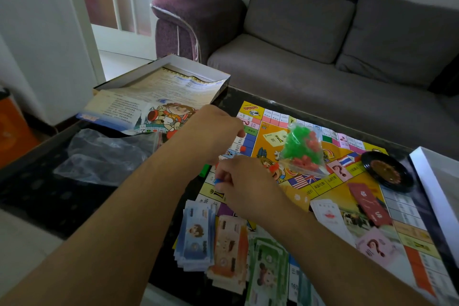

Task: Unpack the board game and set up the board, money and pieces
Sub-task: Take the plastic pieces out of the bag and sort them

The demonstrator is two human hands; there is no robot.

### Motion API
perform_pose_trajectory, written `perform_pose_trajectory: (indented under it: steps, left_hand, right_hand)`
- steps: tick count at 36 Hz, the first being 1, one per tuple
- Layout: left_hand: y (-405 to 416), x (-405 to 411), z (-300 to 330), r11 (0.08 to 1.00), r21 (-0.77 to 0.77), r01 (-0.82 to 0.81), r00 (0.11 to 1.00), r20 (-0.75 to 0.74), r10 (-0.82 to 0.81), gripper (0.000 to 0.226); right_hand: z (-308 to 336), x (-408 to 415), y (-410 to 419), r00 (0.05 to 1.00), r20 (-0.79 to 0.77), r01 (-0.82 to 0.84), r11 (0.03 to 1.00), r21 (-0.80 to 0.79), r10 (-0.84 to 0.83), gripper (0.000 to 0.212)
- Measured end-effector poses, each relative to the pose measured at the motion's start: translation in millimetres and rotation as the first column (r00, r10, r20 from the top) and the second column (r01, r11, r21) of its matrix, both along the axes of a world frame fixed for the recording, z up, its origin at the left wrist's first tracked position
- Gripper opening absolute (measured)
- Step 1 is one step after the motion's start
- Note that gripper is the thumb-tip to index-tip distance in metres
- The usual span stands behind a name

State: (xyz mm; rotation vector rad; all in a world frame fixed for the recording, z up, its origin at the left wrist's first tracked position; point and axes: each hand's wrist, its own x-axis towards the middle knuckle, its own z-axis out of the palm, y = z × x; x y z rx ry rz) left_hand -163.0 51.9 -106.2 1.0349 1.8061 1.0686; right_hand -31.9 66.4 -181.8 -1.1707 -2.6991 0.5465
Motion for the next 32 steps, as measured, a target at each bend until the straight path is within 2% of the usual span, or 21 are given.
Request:
perform_pose_trajectory:
  steps: [12,16,22,29,32]
  left_hand:
    - [-0.9,1.5,2.3,1.000,-0.001,0.012,1.000,0.010,-0.012,0.015]
    - [-3.7,4.8,4.6,1.000,-0.009,0.013,0.998,0.061,-0.013,0.015]
    - [-13.4,14.8,10.3,1.000,0.014,0.023,0.993,0.114,-0.024,0.013]
    - [-18.9,24.0,12.2,0.997,-0.052,0.059,0.995,0.080,-0.055,0.022]
    - [-20.5,25.9,10.5,0.995,-0.087,0.055,0.996,0.069,-0.049,0.018]
  right_hand:
    - [-4.5,-14.9,-0.1,0.993,0.117,-0.025,0.998,0.054,0.019,0.019]
    - [-1.5,-11.1,-0.4,0.993,0.116,-0.015,0.999,0.053,0.008,0.012]
    - [13.1,29.8,2.6,0.987,-0.085,0.128,0.990,-0.066,-0.134,0.008]
    - [19.7,56.9,-0.2,0.960,-0.201,0.171,0.977,-0.124,-0.194,0.007]
    - [20.7,48.0,-1.3,0.967,-0.210,0.124,0.987,-0.098,-0.142,0.012]
